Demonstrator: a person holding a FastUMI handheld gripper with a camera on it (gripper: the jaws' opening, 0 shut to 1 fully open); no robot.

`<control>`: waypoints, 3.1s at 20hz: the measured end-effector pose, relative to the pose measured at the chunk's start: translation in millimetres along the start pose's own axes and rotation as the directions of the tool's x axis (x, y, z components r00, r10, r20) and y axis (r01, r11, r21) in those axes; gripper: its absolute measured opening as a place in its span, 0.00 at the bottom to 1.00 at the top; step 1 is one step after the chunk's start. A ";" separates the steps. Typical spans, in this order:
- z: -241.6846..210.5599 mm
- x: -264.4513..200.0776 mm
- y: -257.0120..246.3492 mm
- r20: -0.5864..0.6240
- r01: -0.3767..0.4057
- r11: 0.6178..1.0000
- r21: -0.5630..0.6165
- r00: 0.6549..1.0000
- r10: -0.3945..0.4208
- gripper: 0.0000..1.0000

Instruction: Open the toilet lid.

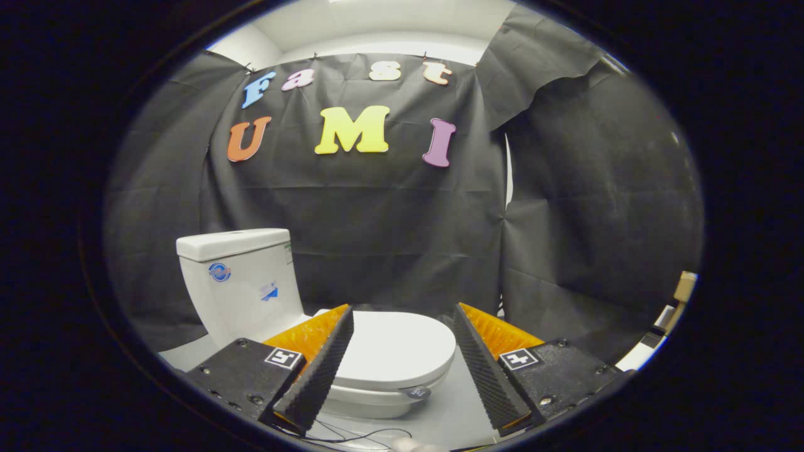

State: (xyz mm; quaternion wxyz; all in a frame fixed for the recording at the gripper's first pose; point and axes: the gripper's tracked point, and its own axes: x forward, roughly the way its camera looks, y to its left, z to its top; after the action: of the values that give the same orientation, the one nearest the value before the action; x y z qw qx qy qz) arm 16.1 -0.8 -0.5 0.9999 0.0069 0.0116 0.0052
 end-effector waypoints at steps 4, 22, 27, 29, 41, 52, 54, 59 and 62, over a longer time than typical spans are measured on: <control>1.1 25.3 -10.5 -0.026 -0.018 0.998 0.063 0.999 0.019 0.99; -183.2 105.1 -68.8 -0.429 0.102 0.750 0.654 0.867 0.255 0.99; -218.5 107.0 -62.1 -0.470 0.168 0.665 0.728 0.828 0.306 0.98; -226.4 106.5 -58.8 -0.474 0.183 0.633 0.753 0.817 0.328 0.97; -256.2 105.0 -35.7 -0.476 0.265 0.459 0.848 0.761 0.441 0.68; -264.3 113.6 -32.7 -0.493 0.271 0.475 0.837 0.750 0.441 0.29; -261.4 112.9 -34.2 -0.481 0.274 0.450 0.850 0.752 0.450 0.24; -258.5 112.4 -34.7 -0.458 0.282 0.397 0.873 0.756 0.469 0.14; -256.6 112.8 -36.0 -0.457 0.304 0.367 0.879 0.756 0.468 0.12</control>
State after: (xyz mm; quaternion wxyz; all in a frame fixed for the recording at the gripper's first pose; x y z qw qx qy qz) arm 123.3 -32.1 -260.1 0.7432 0.5638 0.3561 0.0543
